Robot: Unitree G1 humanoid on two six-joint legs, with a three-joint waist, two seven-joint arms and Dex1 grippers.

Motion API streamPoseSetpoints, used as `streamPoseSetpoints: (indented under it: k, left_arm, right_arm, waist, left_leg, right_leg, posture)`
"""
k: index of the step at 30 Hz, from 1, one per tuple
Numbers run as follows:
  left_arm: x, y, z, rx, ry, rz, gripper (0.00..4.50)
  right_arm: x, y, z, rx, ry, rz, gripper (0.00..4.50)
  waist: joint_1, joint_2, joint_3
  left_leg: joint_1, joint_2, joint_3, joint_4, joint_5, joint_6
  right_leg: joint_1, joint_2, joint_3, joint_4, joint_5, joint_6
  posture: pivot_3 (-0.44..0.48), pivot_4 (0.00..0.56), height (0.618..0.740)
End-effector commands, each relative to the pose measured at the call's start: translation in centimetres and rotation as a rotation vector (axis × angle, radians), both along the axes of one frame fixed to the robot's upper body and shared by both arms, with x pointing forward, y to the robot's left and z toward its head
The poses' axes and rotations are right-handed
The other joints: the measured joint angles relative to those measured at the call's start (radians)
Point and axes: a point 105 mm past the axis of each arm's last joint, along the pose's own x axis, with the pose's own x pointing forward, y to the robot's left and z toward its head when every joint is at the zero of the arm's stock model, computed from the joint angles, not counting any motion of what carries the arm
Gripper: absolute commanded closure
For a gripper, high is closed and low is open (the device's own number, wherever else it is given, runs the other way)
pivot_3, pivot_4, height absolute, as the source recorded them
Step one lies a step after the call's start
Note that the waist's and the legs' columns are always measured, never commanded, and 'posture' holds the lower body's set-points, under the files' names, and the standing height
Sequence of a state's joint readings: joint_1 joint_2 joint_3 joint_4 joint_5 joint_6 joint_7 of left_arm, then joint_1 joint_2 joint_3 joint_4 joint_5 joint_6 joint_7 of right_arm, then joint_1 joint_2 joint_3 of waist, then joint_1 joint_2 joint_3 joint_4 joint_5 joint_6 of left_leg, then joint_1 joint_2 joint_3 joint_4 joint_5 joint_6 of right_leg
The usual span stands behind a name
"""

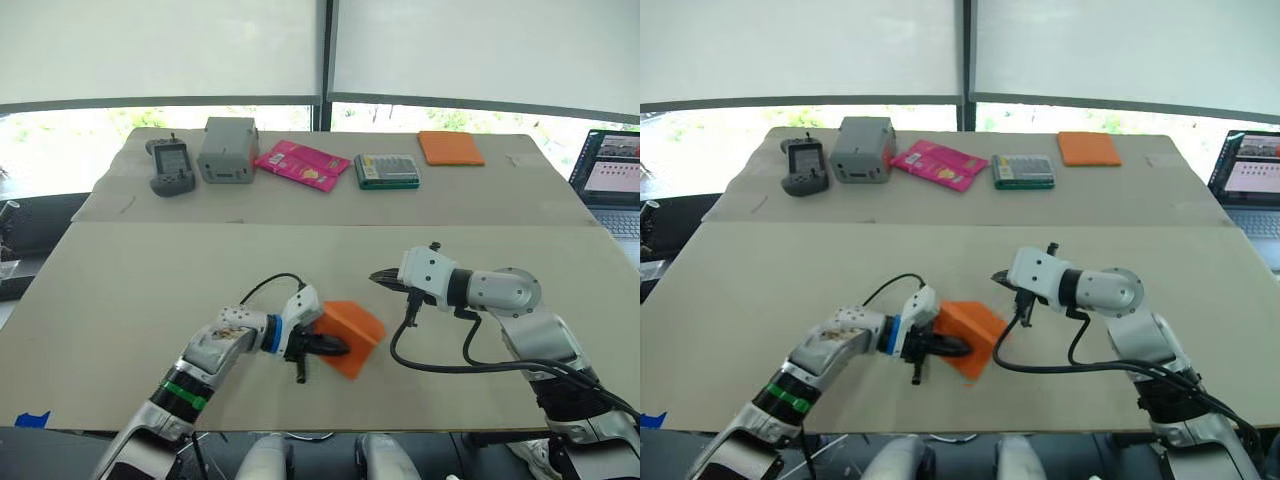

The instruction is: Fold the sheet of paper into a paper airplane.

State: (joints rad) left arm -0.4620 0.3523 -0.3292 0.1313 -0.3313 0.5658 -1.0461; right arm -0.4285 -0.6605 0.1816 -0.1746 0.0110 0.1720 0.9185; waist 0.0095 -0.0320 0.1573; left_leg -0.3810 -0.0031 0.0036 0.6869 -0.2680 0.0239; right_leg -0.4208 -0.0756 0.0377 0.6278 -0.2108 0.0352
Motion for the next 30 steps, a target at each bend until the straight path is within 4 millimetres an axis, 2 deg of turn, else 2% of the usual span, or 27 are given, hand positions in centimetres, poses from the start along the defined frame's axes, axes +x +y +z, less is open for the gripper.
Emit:
streamPoseSetpoints:
  k: [1, 5, 10, 15, 18, 21, 27, 30]
  left_arm:
    - [1.6, 0.6, -0.5, 0.003, 0.029, 0.123, 4.48]
    - [2.7, 0.0, 0.8, -0.086, 0.06, 0.199, 4.48]
    - [1.6, -0.1, 2.5, -0.131, 0.079, 0.145, 4.48]
    - [0.5, 2.4, 5.4, -0.153, -0.004, 0.085, 4.48]
    - [0.0, 3.5, 6.2, -0.153, -0.036, 0.058, 4.48]
    - [0.1, 3.9, 5.6, -0.118, -0.058, 0.051, 4.48]
    - [0.4, 3.6, 2.3, -0.003, -0.095, 0.025, 4.48]
    - [0.6, 3.7, 1.0, 0.042, -0.105, 0.029, 4.48]
  right_arm:
    - [0.2, -0.2, 2.0, -0.002, -0.078, -0.001, 4.5]
    - [0.5, -0.2, 2.5, 0.004, -0.103, -0.01, 4.5]
    - [0.7, -0.3, 2.5, -0.006, -0.107, -0.009, 4.5]
    - [1.1, -0.5, 2.7, -0.001, -0.113, -0.017, 4.5]
    - [1.3, -0.4, 2.7, 0.005, -0.112, -0.02, 4.5]
    - [1.4, -0.3, 2.6, 0.011, -0.111, -0.019, 4.5]
    - [1.9, -0.1, 2.4, 0.01, -0.112, -0.019, 4.5]
    - [2.2, -0.2, 1.4, -0.036, -0.093, -0.019, 4.5]
  waist:
    - [-0.002, 0.0, 0.0]
    - [-0.005, 0.0, 0.0]
    - [-0.009, 0.0, 0.0]
    - [-0.021, 0.0, 0.0]
    - [-0.022, 0.0, 0.0]
    - [-0.021, 0.0, 0.0]
    - [-0.019, 0.0, 0.0]
    - [-0.021, 0.0, 0.0]
  left_leg:
    - [0.0, 0.0, 0.0, 0.0, 0.0, 0.0]
    - [-0.001, 0.0, 0.0, 0.0, 0.0, 0.0]
    - [-0.002, 0.0, 0.0, 0.0, 0.0, 0.0]
    - [-0.004, 0.001, -0.001, 0.0, 0.0, 0.0]
    - [-0.004, 0.001, -0.001, -0.001, 0.0, 0.0]
    - [-0.004, 0.001, 0.0, -0.001, 0.0, 0.0]
    - [-0.004, 0.0, 0.0, -0.001, 0.0, 0.0]
    - [-0.004, 0.0, 0.0, -0.001, 0.0, 0.0]
  right_leg:
    - [0.0, 0.0, 0.0, 0.0, 0.0, 0.0]
    - [-0.001, 0.001, 0.0, 0.001, 0.0, 0.0]
    - [-0.002, 0.0, 0.0, 0.0, 0.0, 0.0]
    - [-0.004, 0.0, 0.0, 0.0, 0.0, 0.0]
    - [-0.004, 0.0, 0.0, 0.0, 0.0, 0.0]
    - [-0.004, 0.0, 0.0, 0.0, 0.0, 0.0]
    - [-0.004, -0.001, 0.0, -0.001, 0.0, 0.0]
    - [-0.004, 0.0, 0.0, -0.001, 0.0, 0.0]
  posture:
    - [0.0, 0.15, 0.74]
    - [0.0, 0.15, 0.74]
    - [0.0, 0.15, 0.74]
    - [0.0, 0.15, 0.74]
    - [0.0, 0.15, 0.74]
    - [0.0, 0.15, 0.74]
    - [0.0, 0.15, 0.74]
    - [0.0, 0.15, 0.74]
